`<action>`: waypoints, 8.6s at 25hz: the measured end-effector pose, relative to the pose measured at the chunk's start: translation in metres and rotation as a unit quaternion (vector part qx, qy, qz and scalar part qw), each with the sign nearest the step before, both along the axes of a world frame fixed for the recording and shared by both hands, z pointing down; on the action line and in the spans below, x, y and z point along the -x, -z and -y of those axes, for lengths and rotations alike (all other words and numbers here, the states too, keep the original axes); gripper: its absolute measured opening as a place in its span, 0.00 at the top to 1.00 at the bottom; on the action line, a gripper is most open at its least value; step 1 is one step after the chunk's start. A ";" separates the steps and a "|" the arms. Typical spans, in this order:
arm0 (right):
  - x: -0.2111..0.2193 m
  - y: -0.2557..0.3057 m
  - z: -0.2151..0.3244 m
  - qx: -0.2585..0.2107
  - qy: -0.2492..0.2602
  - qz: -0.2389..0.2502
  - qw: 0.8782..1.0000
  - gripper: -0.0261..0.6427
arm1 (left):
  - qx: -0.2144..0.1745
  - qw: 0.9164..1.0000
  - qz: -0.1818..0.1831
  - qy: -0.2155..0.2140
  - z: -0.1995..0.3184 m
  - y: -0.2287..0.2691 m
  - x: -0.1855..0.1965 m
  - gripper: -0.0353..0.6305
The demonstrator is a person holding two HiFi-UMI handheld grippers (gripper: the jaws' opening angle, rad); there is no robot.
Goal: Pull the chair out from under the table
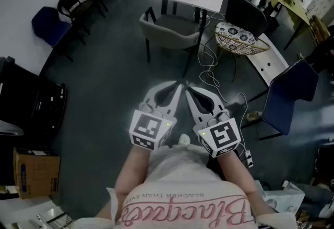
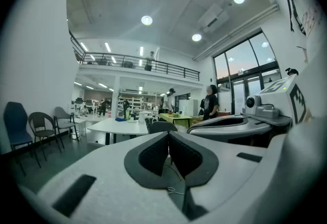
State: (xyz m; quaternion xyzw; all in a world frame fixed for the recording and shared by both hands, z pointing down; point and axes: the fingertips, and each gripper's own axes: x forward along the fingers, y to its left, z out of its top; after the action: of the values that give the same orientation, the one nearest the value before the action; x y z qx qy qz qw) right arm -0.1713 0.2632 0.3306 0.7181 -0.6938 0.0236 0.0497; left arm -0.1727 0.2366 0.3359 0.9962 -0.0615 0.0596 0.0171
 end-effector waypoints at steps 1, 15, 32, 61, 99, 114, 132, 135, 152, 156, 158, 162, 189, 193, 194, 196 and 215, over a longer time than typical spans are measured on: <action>-0.003 -0.001 0.001 0.000 0.002 0.000 1.000 0.96 | 0.001 1.000 0.001 0.000 0.001 -0.001 -0.004 0.94; -0.056 -0.014 0.012 0.008 0.044 0.012 0.999 0.96 | 0.007 0.999 0.010 0.034 0.007 -0.013 -0.058 0.94; -0.115 -0.037 0.065 0.016 0.051 0.034 0.998 0.95 | 0.030 0.996 0.033 0.082 0.077 -0.041 -0.103 0.94; -0.265 -0.053 0.312 0.055 0.060 0.052 0.995 0.95 | 0.047 0.993 0.053 0.091 0.324 -0.048 -0.256 0.94; -0.335 -0.079 0.463 0.112 0.348 0.047 0.930 0.95 | 0.200 0.875 0.122 0.424 0.471 -0.145 -0.272 0.63; -0.320 -0.115 0.470 0.167 0.469 0.050 0.866 0.95 | 0.342 0.747 0.177 0.542 0.469 -0.254 -0.240 0.56; -0.327 -0.133 0.482 0.194 0.475 0.039 0.857 0.95 | 0.443 0.671 0.197 0.561 0.490 -0.313 -0.254 0.72; -0.330 -0.131 0.484 0.195 0.459 0.046 0.866 0.95 | 0.441 0.658 0.199 0.578 0.487 -0.313 -0.247 0.79; -0.298 -0.126 0.447 0.188 0.430 0.036 0.882 0.95 | 0.468 0.628 0.152 0.603 0.463 -0.310 -0.208 0.83; -0.275 -0.126 0.437 0.187 0.441 0.035 0.877 0.95 | 0.468 0.622 0.148 0.610 0.450 -0.309 -0.180 0.83; -0.260 -0.125 0.432 0.185 0.450 0.032 0.873 0.95 | 0.469 0.619 0.147 0.612 0.444 -0.308 -0.165 0.83; -0.233 -0.124 0.424 0.184 0.464 0.028 0.866 0.95 | 0.468 0.616 0.148 0.616 0.433 -0.307 -0.137 0.83; -0.105 -0.122 0.391 0.176 0.521 0.012 0.835 0.95 | 0.450 0.609 0.156 0.635 0.376 -0.303 0.002 0.83; -0.093 -0.119 0.386 0.172 0.533 0.006 0.829 0.95 | 0.453 0.605 0.155 0.636 0.367 -0.302 0.017 0.83; -0.092 -0.119 0.385 0.171 0.535 0.004 0.827 0.95 | 0.454 0.606 0.155 0.634 0.365 -0.301 0.020 0.83; -0.090 -0.118 0.384 0.171 0.539 0.000 0.825 0.95 | 0.457 0.608 0.158 0.629 0.362 -0.301 0.026 0.83; -0.111 -0.102 0.381 0.146 0.546 -0.027 0.825 0.95 | 0.312 0.705 0.084 0.631 0.370 -0.200 0.035 0.65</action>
State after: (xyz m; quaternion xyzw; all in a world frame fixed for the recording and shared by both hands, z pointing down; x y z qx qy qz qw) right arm -0.0600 -0.1181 0.4323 0.2069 -0.9593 0.0737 0.1775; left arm -0.2079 -0.1330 0.5354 0.6534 -0.6549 0.1341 0.3551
